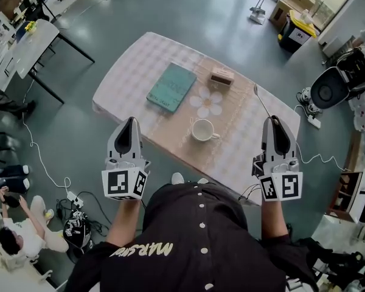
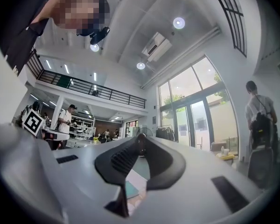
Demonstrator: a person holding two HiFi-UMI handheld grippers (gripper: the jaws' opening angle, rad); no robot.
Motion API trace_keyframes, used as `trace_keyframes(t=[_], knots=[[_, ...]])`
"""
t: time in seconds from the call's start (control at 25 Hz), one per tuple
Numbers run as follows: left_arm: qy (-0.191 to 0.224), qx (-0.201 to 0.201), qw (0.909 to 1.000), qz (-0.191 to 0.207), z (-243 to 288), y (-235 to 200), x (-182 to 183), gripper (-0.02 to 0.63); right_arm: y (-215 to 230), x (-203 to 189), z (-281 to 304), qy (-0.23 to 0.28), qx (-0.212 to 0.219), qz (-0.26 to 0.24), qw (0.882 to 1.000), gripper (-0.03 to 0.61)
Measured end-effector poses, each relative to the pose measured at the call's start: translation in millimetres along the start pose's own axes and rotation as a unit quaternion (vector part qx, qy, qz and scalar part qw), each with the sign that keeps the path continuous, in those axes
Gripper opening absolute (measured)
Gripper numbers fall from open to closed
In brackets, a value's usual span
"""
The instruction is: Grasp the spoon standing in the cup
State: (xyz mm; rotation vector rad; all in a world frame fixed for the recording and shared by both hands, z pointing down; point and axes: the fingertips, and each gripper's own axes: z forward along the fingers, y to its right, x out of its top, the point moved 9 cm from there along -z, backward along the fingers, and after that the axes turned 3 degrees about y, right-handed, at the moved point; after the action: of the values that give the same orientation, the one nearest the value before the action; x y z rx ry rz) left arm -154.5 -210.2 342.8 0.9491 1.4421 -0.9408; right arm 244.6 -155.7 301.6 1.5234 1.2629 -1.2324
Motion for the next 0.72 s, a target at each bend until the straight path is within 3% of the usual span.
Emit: trace_keyframes(t=[0.72], knots=[[0.002, 0.028, 0.9996, 0.001, -5.5, -13.8, -0.4, 0.009, 19.0, -9.9, -15.1, 0.008, -0.034, -0.004, 0.999, 0.046]])
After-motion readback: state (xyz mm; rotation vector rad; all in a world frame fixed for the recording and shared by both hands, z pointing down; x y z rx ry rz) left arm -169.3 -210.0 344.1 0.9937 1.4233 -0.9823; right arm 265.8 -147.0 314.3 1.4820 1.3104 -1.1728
